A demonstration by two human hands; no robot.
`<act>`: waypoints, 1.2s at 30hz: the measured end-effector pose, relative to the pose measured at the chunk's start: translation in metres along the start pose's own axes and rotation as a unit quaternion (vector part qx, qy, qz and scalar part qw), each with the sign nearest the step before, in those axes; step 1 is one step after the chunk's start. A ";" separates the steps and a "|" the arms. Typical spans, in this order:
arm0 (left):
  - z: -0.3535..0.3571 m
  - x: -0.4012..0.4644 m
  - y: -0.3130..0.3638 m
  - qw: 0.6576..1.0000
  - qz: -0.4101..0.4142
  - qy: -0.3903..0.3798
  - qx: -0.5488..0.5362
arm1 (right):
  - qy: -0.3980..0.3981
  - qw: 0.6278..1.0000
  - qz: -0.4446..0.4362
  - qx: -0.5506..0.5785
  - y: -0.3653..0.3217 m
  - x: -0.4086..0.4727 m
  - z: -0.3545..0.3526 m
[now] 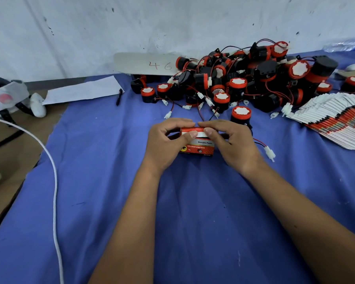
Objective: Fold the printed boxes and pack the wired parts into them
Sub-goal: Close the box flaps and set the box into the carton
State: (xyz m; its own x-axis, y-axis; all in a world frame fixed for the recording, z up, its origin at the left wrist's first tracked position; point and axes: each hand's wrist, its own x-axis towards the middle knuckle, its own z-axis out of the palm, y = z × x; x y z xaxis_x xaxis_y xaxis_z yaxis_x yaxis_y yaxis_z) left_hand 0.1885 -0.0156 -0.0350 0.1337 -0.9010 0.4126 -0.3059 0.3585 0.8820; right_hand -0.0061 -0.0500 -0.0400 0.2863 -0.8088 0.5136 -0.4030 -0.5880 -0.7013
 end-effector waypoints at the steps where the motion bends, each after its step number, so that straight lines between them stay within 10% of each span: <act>1: 0.000 0.000 0.001 1.000 0.006 0.003 0.000 | 0.007 1.000 -0.012 -0.008 -0.002 0.000 0.001; 36: 0.002 -0.014 0.003 0.996 0.004 0.009 0.084 | 0.063 0.979 -0.149 -0.123 -0.006 -0.007 0.001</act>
State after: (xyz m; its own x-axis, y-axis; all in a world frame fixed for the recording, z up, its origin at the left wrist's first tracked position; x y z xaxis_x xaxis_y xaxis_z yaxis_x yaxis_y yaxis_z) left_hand 0.1837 -0.0024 -0.0391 0.1462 -0.8933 0.4250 -0.4611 0.3186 0.8282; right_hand -0.0049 -0.0406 -0.0396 0.3193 -0.5847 0.7457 -0.5193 -0.7662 -0.3784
